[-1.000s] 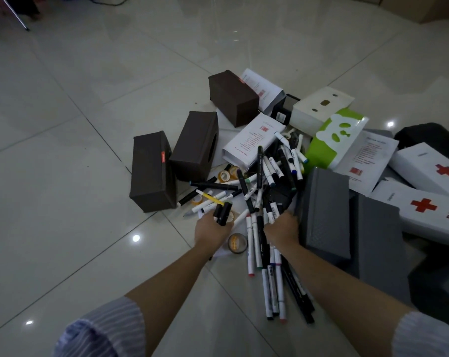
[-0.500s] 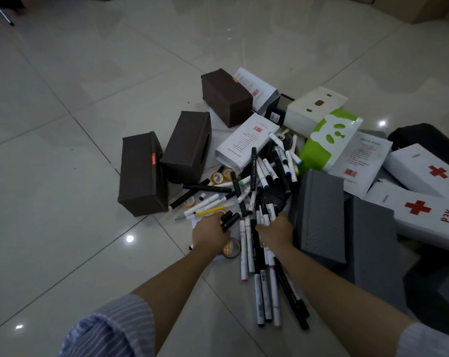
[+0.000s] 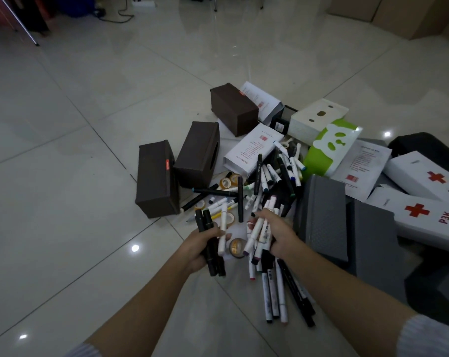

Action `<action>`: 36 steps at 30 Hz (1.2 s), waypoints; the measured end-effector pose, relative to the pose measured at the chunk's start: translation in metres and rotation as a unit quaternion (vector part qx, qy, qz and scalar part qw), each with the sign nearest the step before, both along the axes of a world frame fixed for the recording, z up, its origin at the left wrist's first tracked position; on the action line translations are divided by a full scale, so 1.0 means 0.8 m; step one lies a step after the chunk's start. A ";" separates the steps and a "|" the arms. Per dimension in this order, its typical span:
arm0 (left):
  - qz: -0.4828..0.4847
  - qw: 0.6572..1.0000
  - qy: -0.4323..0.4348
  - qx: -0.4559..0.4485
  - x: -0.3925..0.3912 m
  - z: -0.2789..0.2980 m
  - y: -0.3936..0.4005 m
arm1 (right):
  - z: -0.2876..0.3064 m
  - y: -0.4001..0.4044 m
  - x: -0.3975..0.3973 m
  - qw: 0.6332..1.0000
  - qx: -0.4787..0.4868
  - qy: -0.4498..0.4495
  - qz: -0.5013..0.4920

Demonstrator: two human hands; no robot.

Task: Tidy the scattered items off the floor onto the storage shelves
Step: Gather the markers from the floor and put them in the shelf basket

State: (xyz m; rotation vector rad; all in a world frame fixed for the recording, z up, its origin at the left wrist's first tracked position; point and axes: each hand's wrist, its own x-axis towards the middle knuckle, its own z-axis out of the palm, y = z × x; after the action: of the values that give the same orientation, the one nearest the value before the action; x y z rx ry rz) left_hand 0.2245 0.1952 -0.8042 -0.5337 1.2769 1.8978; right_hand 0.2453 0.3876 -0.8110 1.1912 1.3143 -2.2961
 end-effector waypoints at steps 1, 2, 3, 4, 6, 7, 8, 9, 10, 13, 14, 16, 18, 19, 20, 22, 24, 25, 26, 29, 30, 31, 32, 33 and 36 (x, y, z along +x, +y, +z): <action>0.006 1.000 -0.003 0.026 0.002 0.003 -0.002 | 0.003 -0.004 0.000 1.000 -0.007 0.007 0.008; 0.016 0.998 -0.007 0.056 0.004 0.007 -0.004 | 0.006 -0.009 0.000 1.000 -0.011 0.016 0.016; 0.026 0.996 -0.007 0.081 0.005 0.012 -0.006 | 0.009 -0.014 0.000 0.999 -0.017 0.024 0.022; 0.034 0.995 0.002 0.091 0.005 0.016 -0.008 | 0.012 -0.019 -0.001 0.999 -0.029 0.032 0.025; 0.048 0.996 0.038 0.065 0.000 0.019 -0.013 | 0.018 -0.026 -0.006 0.997 -0.050 0.049 0.025; 0.056 0.996 0.052 0.042 -0.002 0.020 -0.015 | 0.021 -0.029 -0.009 0.997 -0.055 0.056 0.028; 0.067 0.996 0.060 0.021 -0.004 0.020 -0.018 | 0.024 -0.031 -0.012 0.996 -0.054 0.059 0.032; 0.079 0.995 0.062 0.010 -0.007 0.020 -0.020 | 0.024 -0.033 -0.015 0.996 -0.049 0.060 0.036; 0.092 0.994 0.060 0.005 -0.009 0.017 -0.022 | 0.021 -0.034 -0.018 0.996 -0.045 0.060 0.038; 0.112 0.993 0.048 0.005 -0.019 0.002 -0.022 | 0.007 -0.033 -0.028 0.997 -0.044 0.052 0.043; 0.115 0.993 0.040 0.010 -0.023 -0.005 -0.020 | 0.000 -0.031 -0.032 0.997 -0.042 0.047 0.048; 0.120 0.993 0.020 0.003 -0.034 -0.015 -0.014 | -0.012 -0.028 -0.046 0.997 -0.048 0.038 0.052; 0.110 0.994 0.015 -0.017 -0.051 -0.020 -0.008 | -0.021 -0.022 -0.064 0.997 -0.061 0.026 0.046; 0.098 0.995 0.017 -0.019 -0.063 -0.019 -0.005 | -0.022 -0.019 -0.075 0.997 -0.063 0.018 0.044; 0.083 0.996 0.021 -0.017 -0.074 -0.018 -0.002 | -0.021 -0.016 -0.084 0.997 -0.062 0.008 0.042; 0.067 0.997 0.033 -0.016 -0.096 -0.007 0.005 | -0.015 -0.013 -0.101 0.998 -0.052 -0.012 0.046; 0.066 0.996 0.051 -0.036 -0.110 0.014 0.011 | 0.004 -0.012 -0.112 0.997 -0.040 -0.026 0.055; 0.069 0.995 0.060 -0.044 -0.114 0.031 0.014 | 0.018 -0.012 -0.117 0.997 -0.031 -0.034 0.063; 0.073 0.994 0.068 -0.049 -0.116 0.052 0.018 | 0.035 -0.012 -0.121 0.996 -0.018 -0.042 0.070; 0.081 0.992 0.072 -0.066 -0.120 0.130 0.030 | 0.115 -0.011 -0.128 0.997 0.003 -0.047 0.068; 0.077 0.992 0.072 -0.074 -0.122 0.163 0.035 | 0.148 -0.009 -0.130 0.997 0.013 -0.044 0.067; 0.071 0.992 0.074 -0.078 -0.123 0.197 0.040 | 0.185 -0.008 -0.131 0.996 0.022 -0.040 0.077; 0.069 0.992 0.076 -0.077 -0.125 0.234 0.045 | 0.222 -0.006 -0.132 0.995 0.028 -0.036 0.089; 0.071 0.992 0.075 -0.075 -0.126 0.273 0.049 | 0.263 -0.005 -0.132 0.994 0.032 -0.026 0.097; 0.077 0.992 0.067 -0.070 -0.128 0.395 0.056 | 0.383 -0.001 -0.131 0.996 0.052 -0.008 0.079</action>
State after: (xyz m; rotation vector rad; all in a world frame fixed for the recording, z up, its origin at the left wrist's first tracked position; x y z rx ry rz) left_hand 0.1223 0.2404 -0.4883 -0.5999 1.5025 2.0079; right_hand 0.1403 0.3869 -0.5047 1.0909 1.4812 -2.1276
